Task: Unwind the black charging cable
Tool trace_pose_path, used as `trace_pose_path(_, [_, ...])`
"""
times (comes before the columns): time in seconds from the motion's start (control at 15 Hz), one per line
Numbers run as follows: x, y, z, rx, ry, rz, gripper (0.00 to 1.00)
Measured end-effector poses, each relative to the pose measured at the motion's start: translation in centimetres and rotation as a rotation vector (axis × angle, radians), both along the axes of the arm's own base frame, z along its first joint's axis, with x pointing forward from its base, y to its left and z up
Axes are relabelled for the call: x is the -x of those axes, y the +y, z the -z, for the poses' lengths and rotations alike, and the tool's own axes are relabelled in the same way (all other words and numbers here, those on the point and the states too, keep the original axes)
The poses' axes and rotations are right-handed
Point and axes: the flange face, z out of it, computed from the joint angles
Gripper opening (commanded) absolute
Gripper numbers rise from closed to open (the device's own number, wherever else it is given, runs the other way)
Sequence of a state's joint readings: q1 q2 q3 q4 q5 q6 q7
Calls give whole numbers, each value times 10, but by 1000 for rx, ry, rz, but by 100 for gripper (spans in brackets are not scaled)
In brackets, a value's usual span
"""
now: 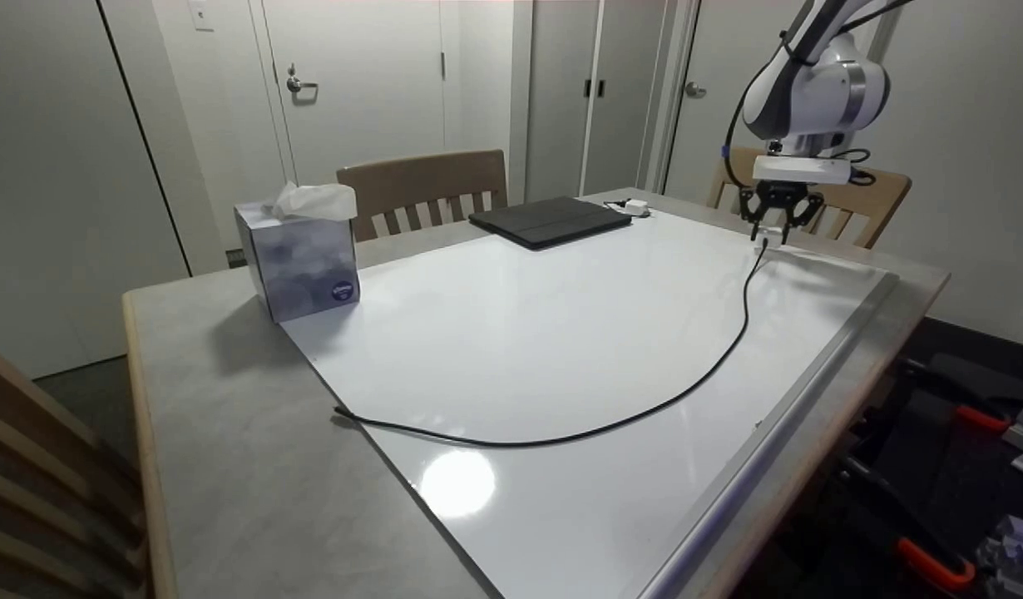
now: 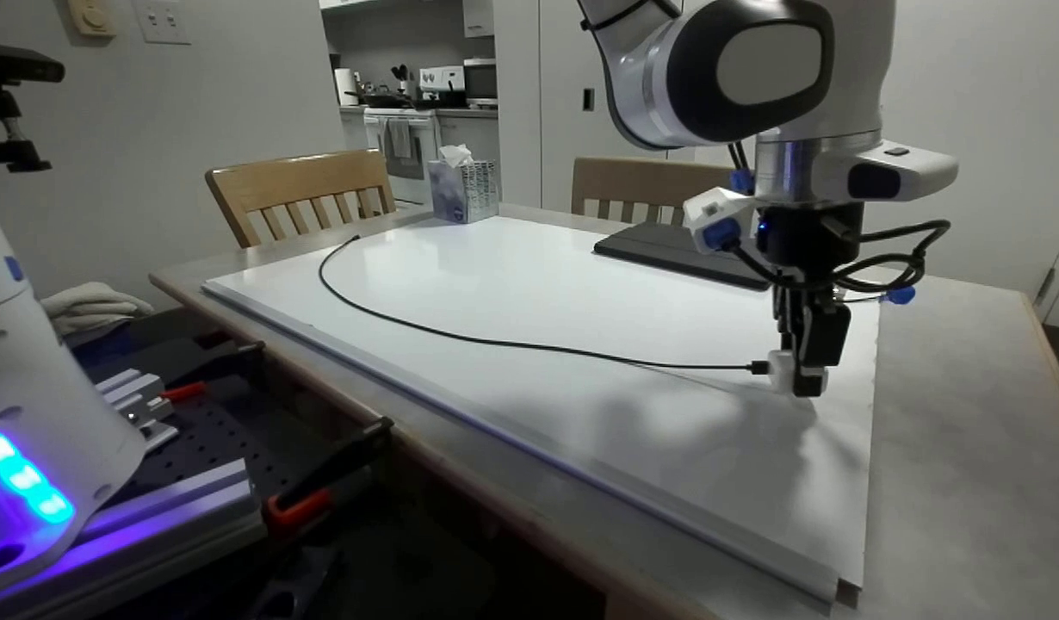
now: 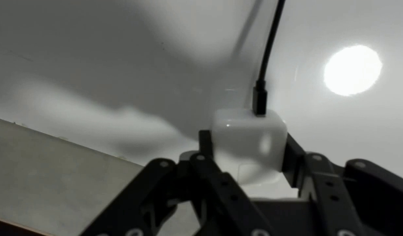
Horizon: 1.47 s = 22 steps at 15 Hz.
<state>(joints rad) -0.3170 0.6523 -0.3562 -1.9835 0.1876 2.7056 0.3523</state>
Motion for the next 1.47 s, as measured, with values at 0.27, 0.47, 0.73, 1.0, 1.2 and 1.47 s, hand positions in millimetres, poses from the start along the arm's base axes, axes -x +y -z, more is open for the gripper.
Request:
trace_pose_path(0.27, [-7,-5,1,-25,20,2,26])
trace_pose_path(0.47, [-13,-6,3,-42,31,1,26])
trace_pose_path(0.73, [-16,-8,12,-63,50,3,26])
trace_pose_path(1.0, [-18,-10,12,-74,59,5,81])
trace_pose_path(1.2, [-18,-8,13,-82,75,-7,99])
trace_pose_path(1.47, [-20,-4,10,-59,116,-62,100])
